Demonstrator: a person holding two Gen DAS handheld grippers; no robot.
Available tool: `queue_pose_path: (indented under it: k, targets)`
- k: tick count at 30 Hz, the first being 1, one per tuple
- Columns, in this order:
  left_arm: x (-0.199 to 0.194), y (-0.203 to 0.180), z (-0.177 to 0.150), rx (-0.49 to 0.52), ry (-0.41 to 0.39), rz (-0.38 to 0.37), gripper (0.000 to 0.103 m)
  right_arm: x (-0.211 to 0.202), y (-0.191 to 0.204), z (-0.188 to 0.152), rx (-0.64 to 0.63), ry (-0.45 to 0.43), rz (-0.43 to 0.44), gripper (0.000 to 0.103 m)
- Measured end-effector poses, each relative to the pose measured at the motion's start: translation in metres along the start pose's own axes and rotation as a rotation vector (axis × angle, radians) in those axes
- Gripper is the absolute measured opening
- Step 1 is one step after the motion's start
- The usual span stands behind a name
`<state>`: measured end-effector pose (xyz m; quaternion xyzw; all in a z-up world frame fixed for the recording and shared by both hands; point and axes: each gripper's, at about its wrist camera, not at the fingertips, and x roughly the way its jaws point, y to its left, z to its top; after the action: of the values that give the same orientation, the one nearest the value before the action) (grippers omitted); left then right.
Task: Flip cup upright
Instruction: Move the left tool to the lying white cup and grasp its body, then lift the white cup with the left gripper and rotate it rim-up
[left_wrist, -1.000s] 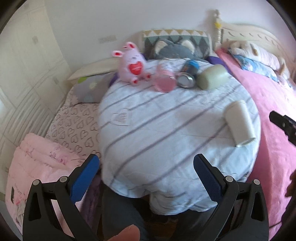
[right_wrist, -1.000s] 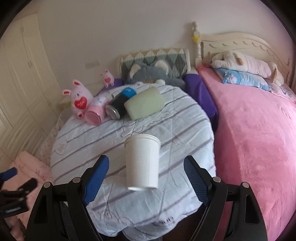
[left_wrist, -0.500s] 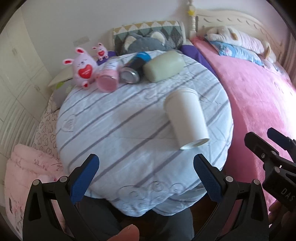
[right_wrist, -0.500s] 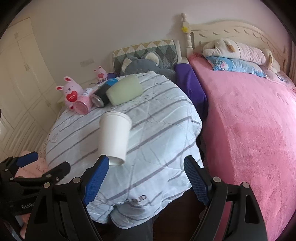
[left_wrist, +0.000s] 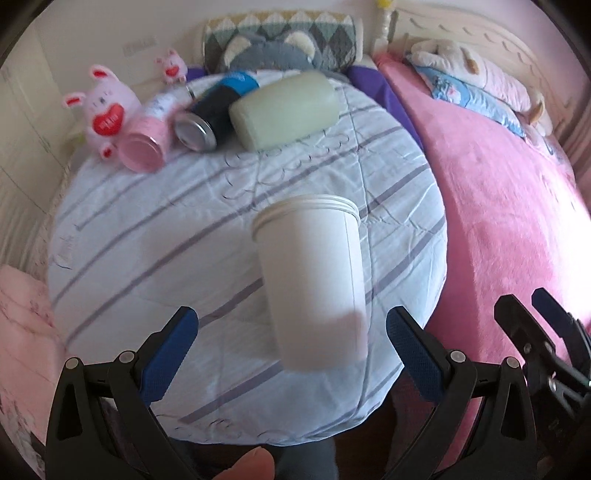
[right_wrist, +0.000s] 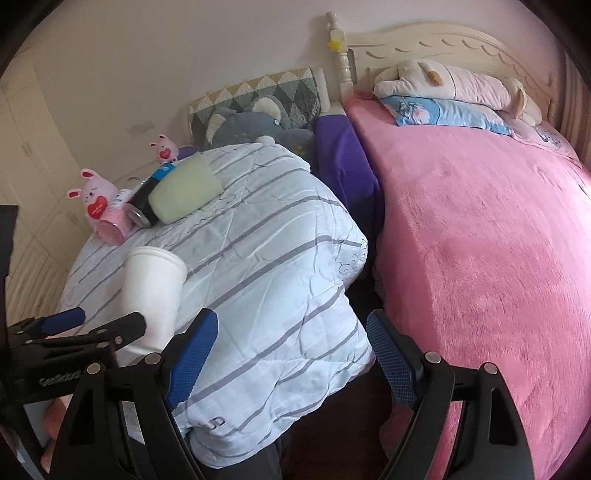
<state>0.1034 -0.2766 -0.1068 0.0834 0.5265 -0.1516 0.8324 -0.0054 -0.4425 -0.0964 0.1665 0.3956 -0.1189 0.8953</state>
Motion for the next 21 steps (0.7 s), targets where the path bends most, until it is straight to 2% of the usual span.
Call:
queue_pose_path:
  k: [6,9,13,17,19,21]
  targets:
    - [0.033,0.001,0.012,-0.082,0.076,-0.045,0.103,0.019,-0.002,0.012,-0.013,0.025,-0.002,0.084]
    - [0.04,0.007,0.016,-0.135,0.085,-0.06,0.101,0.028,-0.006,0.016,-0.011,0.043,-0.006,0.084]
    - [0.049,0.01,0.02,-0.156,0.122,-0.073,0.084,0.036,-0.01,0.019,-0.008,0.062,-0.011,0.084]
    - [0.053,0.013,0.019,-0.182,0.134,-0.09,0.078,0.04,-0.012,0.022,-0.007,0.07,-0.01,0.084]
    - [0.053,0.013,0.019,-0.178,0.124,-0.099,0.065,0.041,-0.01,0.022,-0.011,0.072,-0.008,0.084]
    - [0.051,0.012,0.021,-0.162,0.115,-0.105,0.065,0.041,-0.007,0.022,-0.017,0.076,-0.003,0.084]
